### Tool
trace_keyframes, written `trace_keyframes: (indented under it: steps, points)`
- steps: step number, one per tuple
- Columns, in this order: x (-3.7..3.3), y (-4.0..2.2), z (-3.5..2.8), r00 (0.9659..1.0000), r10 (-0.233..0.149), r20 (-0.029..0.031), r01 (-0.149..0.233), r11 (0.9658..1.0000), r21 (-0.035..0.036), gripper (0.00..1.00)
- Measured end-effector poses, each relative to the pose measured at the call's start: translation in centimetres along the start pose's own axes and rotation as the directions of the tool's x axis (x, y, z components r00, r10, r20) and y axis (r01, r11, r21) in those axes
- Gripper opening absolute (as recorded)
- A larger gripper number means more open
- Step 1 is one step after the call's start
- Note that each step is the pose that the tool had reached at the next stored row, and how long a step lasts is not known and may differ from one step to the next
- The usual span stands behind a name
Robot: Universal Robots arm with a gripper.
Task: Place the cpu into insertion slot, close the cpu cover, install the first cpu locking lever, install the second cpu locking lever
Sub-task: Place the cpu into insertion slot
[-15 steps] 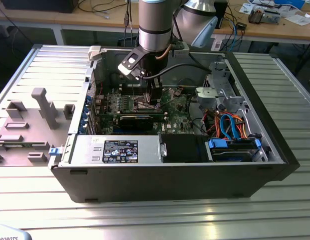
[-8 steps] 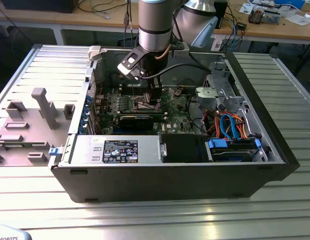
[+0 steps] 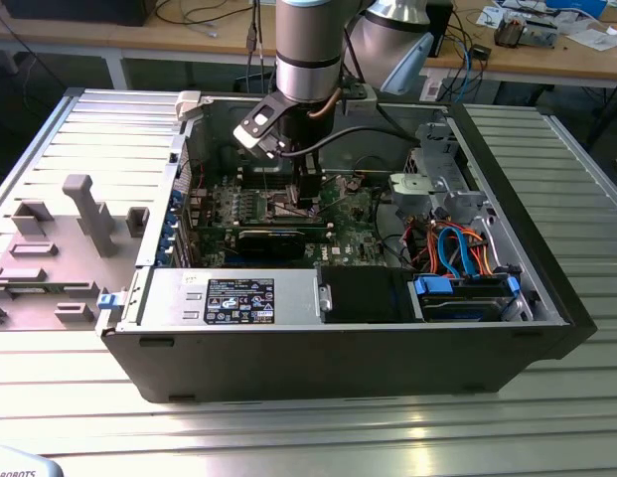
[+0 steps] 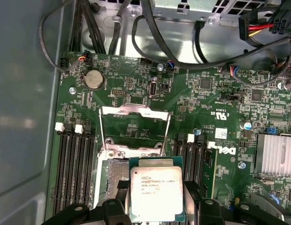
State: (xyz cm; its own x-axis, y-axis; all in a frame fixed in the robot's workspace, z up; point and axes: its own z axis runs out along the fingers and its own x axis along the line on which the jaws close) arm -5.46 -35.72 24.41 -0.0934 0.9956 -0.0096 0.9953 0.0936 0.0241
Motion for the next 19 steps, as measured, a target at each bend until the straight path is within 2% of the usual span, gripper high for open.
trace_keyframes:
  steps: [7,10,12,17,19]
  points:
    - [0.00,0.00,-0.02,0.9996,0.027,0.0005,-0.027,0.9996,0.0001,0.54]
    - [0.00,0.02,-0.83,0.9990,0.045,0.0011,-0.045,0.9990,0.0002,0.54]
    - [-0.01,0.03,-1.11,0.9988,0.049,0.0012,-0.049,0.9988,0.0002,0.54]
    - [0.05,0.02,-1.16,0.9987,0.050,0.0016,-0.050,0.9987,0.0003,0.54]
    - [0.34,0.04,-1.11,0.9985,0.055,0.0016,-0.055,0.9985,0.0003,0.54]
